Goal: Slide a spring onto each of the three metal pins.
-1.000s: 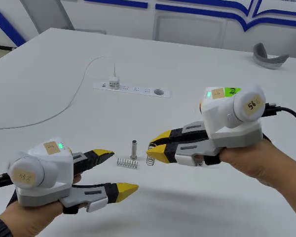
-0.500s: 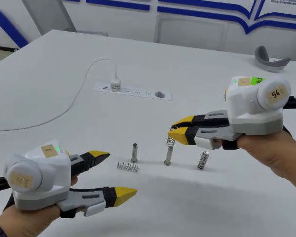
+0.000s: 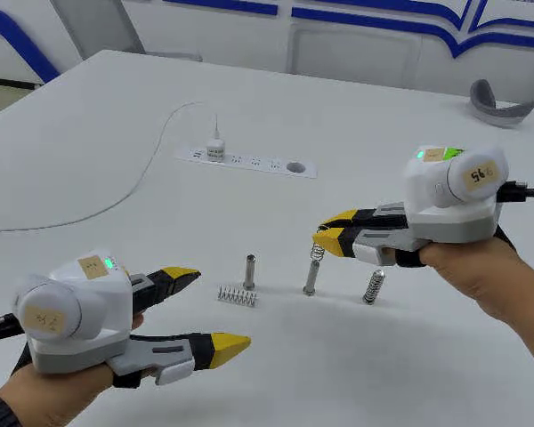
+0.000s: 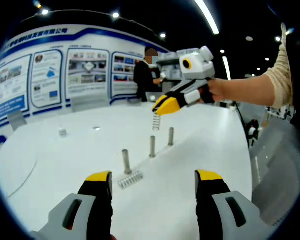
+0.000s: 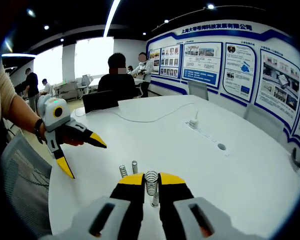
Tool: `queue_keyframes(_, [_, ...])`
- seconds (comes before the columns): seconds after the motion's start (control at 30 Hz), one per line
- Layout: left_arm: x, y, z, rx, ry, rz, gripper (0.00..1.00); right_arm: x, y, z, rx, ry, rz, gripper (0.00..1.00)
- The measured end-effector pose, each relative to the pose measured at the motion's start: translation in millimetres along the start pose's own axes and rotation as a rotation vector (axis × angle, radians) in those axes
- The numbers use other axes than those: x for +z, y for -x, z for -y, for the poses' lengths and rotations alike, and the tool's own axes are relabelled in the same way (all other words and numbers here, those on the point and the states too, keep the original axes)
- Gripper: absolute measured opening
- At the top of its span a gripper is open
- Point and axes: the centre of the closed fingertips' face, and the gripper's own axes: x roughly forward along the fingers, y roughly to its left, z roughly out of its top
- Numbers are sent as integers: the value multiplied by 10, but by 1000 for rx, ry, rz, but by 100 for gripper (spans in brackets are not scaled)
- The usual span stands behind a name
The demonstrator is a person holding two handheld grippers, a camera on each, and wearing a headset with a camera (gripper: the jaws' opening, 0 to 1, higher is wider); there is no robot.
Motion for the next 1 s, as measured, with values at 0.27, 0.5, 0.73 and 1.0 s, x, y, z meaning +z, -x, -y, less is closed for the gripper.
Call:
queue_keyframes(0.27, [-21,-14,1,0,4,-5,68,-109,-68,71,-18,-13,0,11])
queue_keyframes(0.5, [-23,-18,-7,1,3,-8,67,-142,-103,113,-29,-27,4,11])
queue_keyframes(0.73, [-37,-10,-11,1,5,-12,67,-193,-139,115,-28,-40,-1,11])
queue_keyframes(1.0, [-61,-11,-11,2,10,-16,67,-313,-194,119,-32,-61,-8,11])
